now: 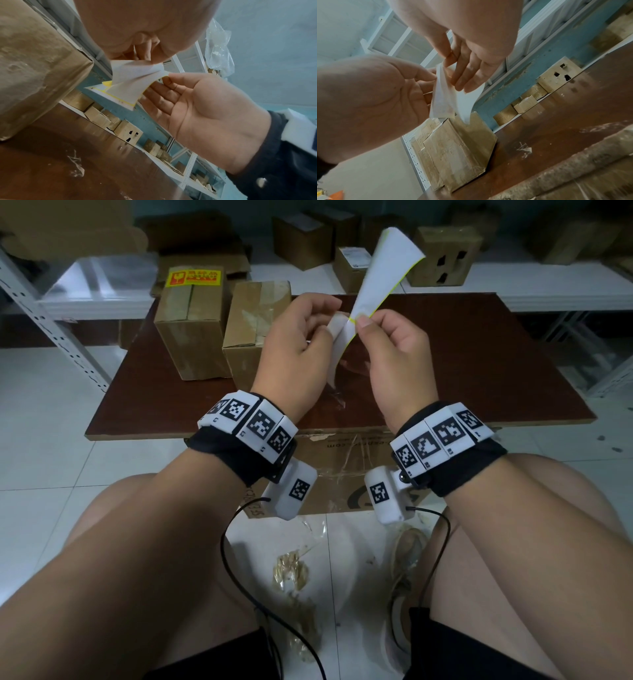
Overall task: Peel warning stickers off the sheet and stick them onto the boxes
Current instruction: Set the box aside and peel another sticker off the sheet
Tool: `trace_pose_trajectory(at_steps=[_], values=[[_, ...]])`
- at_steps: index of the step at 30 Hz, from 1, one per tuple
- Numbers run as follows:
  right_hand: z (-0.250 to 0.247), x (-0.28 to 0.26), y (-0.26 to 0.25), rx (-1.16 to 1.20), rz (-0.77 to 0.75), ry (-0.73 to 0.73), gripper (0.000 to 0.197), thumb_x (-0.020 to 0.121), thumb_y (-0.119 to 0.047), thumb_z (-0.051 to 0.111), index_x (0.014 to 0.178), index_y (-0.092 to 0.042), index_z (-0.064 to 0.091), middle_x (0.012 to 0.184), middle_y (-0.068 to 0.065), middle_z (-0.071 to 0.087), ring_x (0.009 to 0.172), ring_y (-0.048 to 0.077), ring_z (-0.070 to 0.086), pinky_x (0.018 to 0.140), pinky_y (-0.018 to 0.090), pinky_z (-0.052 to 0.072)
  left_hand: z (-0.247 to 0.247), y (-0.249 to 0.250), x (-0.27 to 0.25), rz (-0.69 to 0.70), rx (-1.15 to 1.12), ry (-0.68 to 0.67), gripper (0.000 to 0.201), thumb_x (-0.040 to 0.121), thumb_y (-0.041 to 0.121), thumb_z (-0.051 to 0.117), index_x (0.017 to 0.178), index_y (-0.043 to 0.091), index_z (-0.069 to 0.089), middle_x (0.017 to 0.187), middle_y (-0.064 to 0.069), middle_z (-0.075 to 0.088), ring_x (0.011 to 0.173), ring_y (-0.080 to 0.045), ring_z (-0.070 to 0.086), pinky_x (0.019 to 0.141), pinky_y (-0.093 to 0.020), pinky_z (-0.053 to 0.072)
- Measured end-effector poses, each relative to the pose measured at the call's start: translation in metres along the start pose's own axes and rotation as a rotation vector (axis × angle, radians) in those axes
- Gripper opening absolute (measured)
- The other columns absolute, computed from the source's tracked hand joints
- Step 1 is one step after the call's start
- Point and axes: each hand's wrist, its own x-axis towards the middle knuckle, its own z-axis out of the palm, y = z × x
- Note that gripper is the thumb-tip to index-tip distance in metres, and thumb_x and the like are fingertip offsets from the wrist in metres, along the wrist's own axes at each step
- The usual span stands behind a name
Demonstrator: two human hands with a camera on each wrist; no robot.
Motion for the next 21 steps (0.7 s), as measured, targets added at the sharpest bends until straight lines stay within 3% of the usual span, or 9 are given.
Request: trace_pose_trajectory(at_steps=[4,7,9,11,12,14,16,18,21], values=[[-0.0006,-0.0007,-0.0003,0.032,0.025,-0.01,0.042,0.1,-0.033,0.062,0.091,0.008,0.06,0.077,0.022,0.052,0.075,0.027,0.046,0.069,0.045,0.043,-0.0011,0.0029,-0.0009,-0.026,-0.04,-0.012,0.039,0.09,0.021,0.051,0.125,0.012,0.066,0.112,-0.003,0.076,0.097,-0.01,0.073,0.085,-0.026,0.059],[0.0003,0.0,0.0013,0.035,0.022,-0.011,0.042,0.099,-0.032,0.062,0.09,0.009,0.06,0.077,0.018,0.053,0.075,0.027,0.047,0.069,0.049,0.048,-0.0004,0.0023,-0.0006,-0.054,-0.063,-0.008,0.038,0.087,0.016,0.05,0.121,0.013,0.067,0.105,-0.001,0.077,0.09,-0.01,0.073,0.081,-0.029,0.059],[0.0014,-0.0004,0.0006,0.042,0.029,0.0,0.043,0.098,-0.035,0.062,0.091,0.007,0.062,0.078,0.029,0.055,0.078,0.027,0.051,0.07,0.052,0.051,-0.0001,0.0017,-0.0006,-0.067,-0.084,-0.003,0.034,0.089,0.011,0.049,0.118,0.014,0.067,0.099,0.002,0.076,0.085,-0.008,0.072,0.075,-0.026,0.056],[0.0011,-0.0012,-0.0006,0.051,0.033,-0.009,0.041,0.1,-0.037,0.063,0.093,0.003,0.066,0.092,0.043,0.058,0.08,0.03,0.055,0.072,0.054,0.053,-0.0001,0.0018,-0.0011,-0.054,-0.052,0.003,0.027,0.096,0.008,0.051,0.116,0.015,0.068,0.093,0.008,0.073,0.081,0.0,0.069,0.073,-0.019,0.053],[0.0008,-0.0018,-0.0012,0.049,0.032,-0.021,0.036,0.101,-0.036,0.064,0.092,-0.001,0.07,0.099,0.043,0.061,0.08,0.034,0.059,0.075,0.055,0.055,-0.0004,0.0022,-0.0015,-0.037,-0.021,0.005,0.024,0.1,0.009,0.052,0.116,0.015,0.069,0.093,0.01,0.072,0.082,0.002,0.068,0.074,-0.016,0.052],[-0.0001,-0.0034,-0.0025,0.015,0.024,-0.041,0.023,0.103,-0.031,0.065,0.094,-0.011,0.073,0.101,0.031,0.072,0.09,0.042,0.072,0.084,0.056,0.061,-0.0013,0.0027,-0.0026,0.003,0.038,0.0,0.021,0.104,0.014,0.055,0.118,0.015,0.071,0.097,0.01,0.072,0.087,0.003,0.068,0.076,-0.014,0.052],[-0.0016,-0.0042,-0.0026,-0.016,0.017,-0.043,0.021,0.104,-0.027,0.065,0.097,-0.009,0.074,0.1,0.025,0.076,0.098,0.043,0.074,0.087,0.058,0.061,-0.0028,0.0021,-0.0032,0.047,0.101,-0.012,0.02,0.105,0.019,0.056,0.118,0.015,0.072,0.098,0.013,0.071,0.088,0.006,0.067,0.076,-0.01,0.05],[-0.0027,-0.0033,-0.0011,-0.043,0.009,-0.029,0.025,0.104,-0.027,0.065,0.099,-0.003,0.073,0.097,0.026,0.074,0.092,0.039,0.074,0.084,0.058,0.061,-0.0036,0.0017,-0.0044,0.087,0.174,-0.035,0.019,0.106,0.022,0.057,0.117,0.016,0.072,0.095,0.017,0.068,0.087,0.01,0.064,0.076,-0.007,0.047],[-0.0041,-0.0012,0.0019,-0.085,-0.018,-0.021,0.026,0.101,-0.029,0.064,0.097,-0.005,0.074,0.094,0.026,0.074,0.086,0.039,0.071,0.082,0.061,0.058,-0.0038,0.0006,-0.0053,0.124,0.222,-0.048,0.02,0.106,0.03,0.058,0.114,0.018,0.072,0.093,0.015,0.07,0.089,0.004,0.066,0.076,-0.016,0.053]])
